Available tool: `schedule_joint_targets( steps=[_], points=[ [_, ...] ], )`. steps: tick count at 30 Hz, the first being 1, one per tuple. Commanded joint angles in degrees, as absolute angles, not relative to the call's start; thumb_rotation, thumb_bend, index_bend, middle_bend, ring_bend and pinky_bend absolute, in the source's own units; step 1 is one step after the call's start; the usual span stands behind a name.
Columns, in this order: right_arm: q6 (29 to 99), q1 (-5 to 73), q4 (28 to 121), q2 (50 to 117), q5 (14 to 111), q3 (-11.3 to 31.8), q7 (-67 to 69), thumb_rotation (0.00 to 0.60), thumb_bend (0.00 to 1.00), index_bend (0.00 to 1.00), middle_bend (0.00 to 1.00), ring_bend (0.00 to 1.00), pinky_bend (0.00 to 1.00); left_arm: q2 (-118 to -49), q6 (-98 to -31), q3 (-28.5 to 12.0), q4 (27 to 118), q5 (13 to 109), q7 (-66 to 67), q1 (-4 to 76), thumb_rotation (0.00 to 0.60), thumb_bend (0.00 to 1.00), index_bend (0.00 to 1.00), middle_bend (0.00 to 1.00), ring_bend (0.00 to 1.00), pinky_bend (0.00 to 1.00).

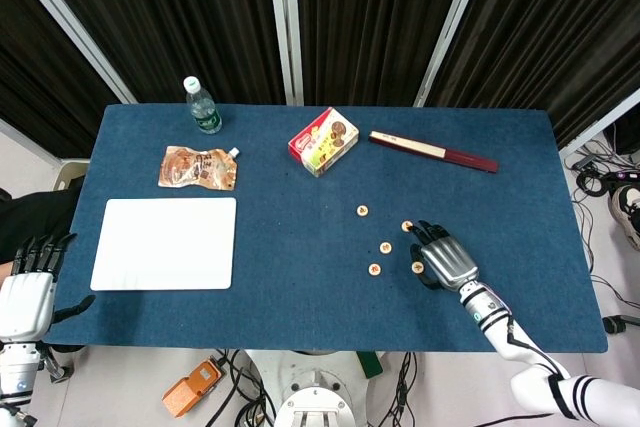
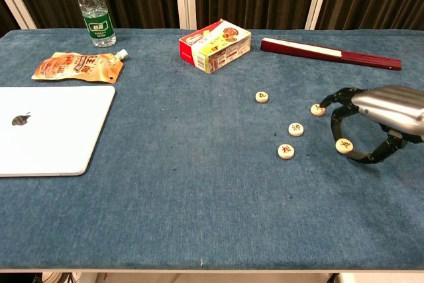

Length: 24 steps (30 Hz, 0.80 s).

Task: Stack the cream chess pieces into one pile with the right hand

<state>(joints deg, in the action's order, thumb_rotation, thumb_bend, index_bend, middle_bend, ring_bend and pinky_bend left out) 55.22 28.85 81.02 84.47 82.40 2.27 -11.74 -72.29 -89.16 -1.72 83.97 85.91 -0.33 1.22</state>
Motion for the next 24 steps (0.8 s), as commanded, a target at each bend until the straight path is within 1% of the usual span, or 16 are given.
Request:
schedule_joint_targets(
  steps=[1,5,10,18,24],
  points=[
    [55.35,30.19,84.56,83.27,83.12,3.35,-11.21,0.600,0.49,0.58,0.18,0.13,0.21,-72.25,-89.32,-1.73,84.11,86.04,-0.29,1.16,0.600,0.00,0.12,0.12,0.10,0.01],
    [53.17,32.70,87.54,83.70,82.82,4.35,-13.80,0.600,0.49,0.58,0.18,0.13,0.21,-72.29,-89.44,-1.60,84.24,86.17,-0.26,0.99,0.600,0.00,0.12,0.12,0.10,0.01],
    [50.37,35.10,88.27,85.86,80.19,4.86,-19.39,0.600,0.49,0.58,0.18,0.13,0.21,-72.38,-89.53,-1.41,83.86,85.87,-0.48,0.54,0.600,0.00,0.12,0.12,0.10,0.01],
    [50.00,35.91,87.76,87.34,76.63,4.65,-23.50,0.600,0.49,0.57,0.18,0.13,0.21,-72.87,-89.22,-1.39,82.85,85.46,-1.24,0.26,0.600,0.00,0.12,0.12,0.10,0.01],
    [50.46,36.21,87.18,88.49,75.80,4.23,-24.13,0.600,0.49,0.56,0.18,0.13,0.21,-73.11,-89.01,-1.50,82.60,85.72,-1.30,0.50,0.600,0.00,0.12,0.12,0.10,0.01]
  ],
)
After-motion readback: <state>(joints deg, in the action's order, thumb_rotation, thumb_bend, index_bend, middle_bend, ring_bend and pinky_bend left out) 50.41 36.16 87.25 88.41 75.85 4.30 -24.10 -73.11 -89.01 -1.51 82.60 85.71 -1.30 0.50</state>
